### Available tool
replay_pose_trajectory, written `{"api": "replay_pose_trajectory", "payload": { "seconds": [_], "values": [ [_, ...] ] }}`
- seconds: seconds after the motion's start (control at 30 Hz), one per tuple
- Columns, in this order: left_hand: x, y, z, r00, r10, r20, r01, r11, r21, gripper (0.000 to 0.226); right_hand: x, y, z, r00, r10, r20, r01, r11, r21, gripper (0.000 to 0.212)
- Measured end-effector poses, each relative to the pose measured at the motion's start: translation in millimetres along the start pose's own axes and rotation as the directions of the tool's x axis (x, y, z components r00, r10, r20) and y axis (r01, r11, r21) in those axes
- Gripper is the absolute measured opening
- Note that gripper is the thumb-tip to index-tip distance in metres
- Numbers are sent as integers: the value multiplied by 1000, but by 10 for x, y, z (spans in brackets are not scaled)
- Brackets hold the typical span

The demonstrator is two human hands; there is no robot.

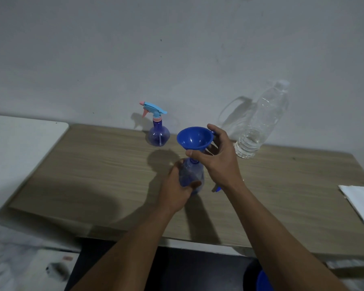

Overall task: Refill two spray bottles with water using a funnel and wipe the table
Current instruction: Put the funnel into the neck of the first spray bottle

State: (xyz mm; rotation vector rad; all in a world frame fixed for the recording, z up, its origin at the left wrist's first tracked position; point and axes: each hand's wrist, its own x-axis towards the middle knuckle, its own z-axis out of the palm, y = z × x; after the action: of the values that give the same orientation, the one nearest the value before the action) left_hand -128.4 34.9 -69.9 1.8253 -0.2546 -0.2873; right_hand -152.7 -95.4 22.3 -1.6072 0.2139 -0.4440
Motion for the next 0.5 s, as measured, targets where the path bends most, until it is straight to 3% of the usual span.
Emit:
{"api": "replay_pose_trajectory", "payload": {
  "seconds": [0.3, 0.5],
  "values": [
    [-34, 78, -20, 1000, 0, 13, 0, 999, -44, 66, -128, 98, -93, 992, 17, 122, -1, 992, -129, 93],
    [-55, 97, -22, 1000, 13, 6, -13, 1000, -8, 74, -155, -22, -175, 996, 9, 87, 16, 961, -276, 75]
  ]
}}
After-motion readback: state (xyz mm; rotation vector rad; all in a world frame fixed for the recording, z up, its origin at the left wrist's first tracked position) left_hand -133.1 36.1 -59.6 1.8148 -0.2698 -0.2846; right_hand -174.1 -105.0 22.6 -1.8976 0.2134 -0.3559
